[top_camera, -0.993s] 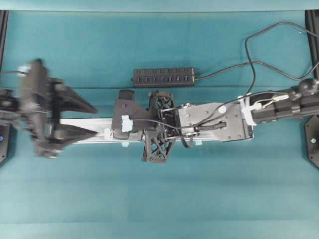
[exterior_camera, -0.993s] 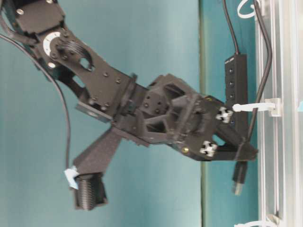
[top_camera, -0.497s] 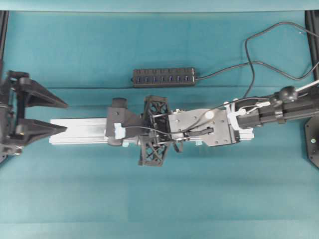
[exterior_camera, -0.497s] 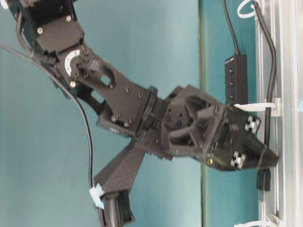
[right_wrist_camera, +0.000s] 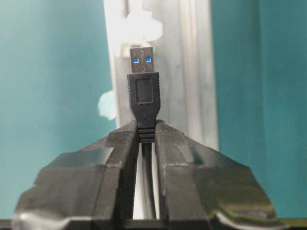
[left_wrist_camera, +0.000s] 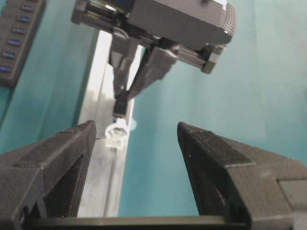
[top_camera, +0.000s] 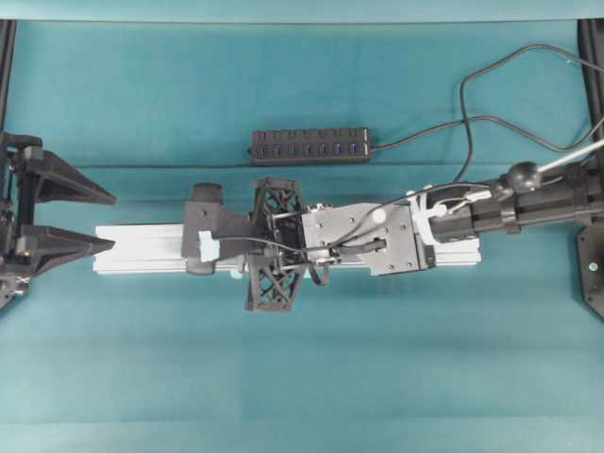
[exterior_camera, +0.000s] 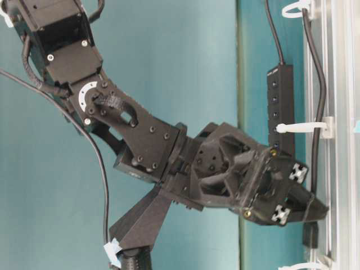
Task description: Pass the USB cable through three rings with both arms.
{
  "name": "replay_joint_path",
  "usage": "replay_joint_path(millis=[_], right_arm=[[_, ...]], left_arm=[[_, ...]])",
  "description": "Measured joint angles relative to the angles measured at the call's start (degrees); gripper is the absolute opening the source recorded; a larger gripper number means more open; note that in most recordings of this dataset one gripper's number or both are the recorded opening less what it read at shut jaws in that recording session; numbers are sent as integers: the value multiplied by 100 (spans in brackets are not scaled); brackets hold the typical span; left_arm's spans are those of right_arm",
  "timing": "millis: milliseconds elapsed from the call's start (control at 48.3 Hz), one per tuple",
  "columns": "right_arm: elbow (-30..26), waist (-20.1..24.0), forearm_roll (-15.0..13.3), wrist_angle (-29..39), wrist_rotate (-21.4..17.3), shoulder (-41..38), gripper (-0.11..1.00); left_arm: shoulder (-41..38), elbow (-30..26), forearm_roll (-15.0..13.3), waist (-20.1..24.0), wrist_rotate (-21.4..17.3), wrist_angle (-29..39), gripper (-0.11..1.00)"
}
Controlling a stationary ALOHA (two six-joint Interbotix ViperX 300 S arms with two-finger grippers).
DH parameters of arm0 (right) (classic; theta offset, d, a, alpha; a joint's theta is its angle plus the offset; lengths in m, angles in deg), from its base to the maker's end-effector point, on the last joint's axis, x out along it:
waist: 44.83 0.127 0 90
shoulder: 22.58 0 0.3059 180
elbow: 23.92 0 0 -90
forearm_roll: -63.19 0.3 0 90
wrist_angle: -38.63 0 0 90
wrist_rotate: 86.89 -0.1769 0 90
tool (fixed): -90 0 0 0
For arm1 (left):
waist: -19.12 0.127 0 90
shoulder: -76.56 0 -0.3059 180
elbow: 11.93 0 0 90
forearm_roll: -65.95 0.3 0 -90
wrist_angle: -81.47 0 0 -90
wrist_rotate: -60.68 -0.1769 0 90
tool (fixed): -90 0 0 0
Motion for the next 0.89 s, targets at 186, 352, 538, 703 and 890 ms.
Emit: replay_joint_path(millis=[186,352,538,703,890], right_arm=[[-79,-26,0,-9,0,-62,-7],[-158,-18,0,-9,9,-114,-7],[-185,-26,0,0,141,-149,-7],[-211,-18,9,-9,158,-167,-7],[-237,-9,35,0,158,-185,-7]], left_arm=[[0,35,0,0,0,-9,75],[9,44,0,-9,-9,0,75],[9,53,-9,0,-9,0,75],[9,70,0,0,-9,-9,75],[9,79,-9,0,0,-9,75]])
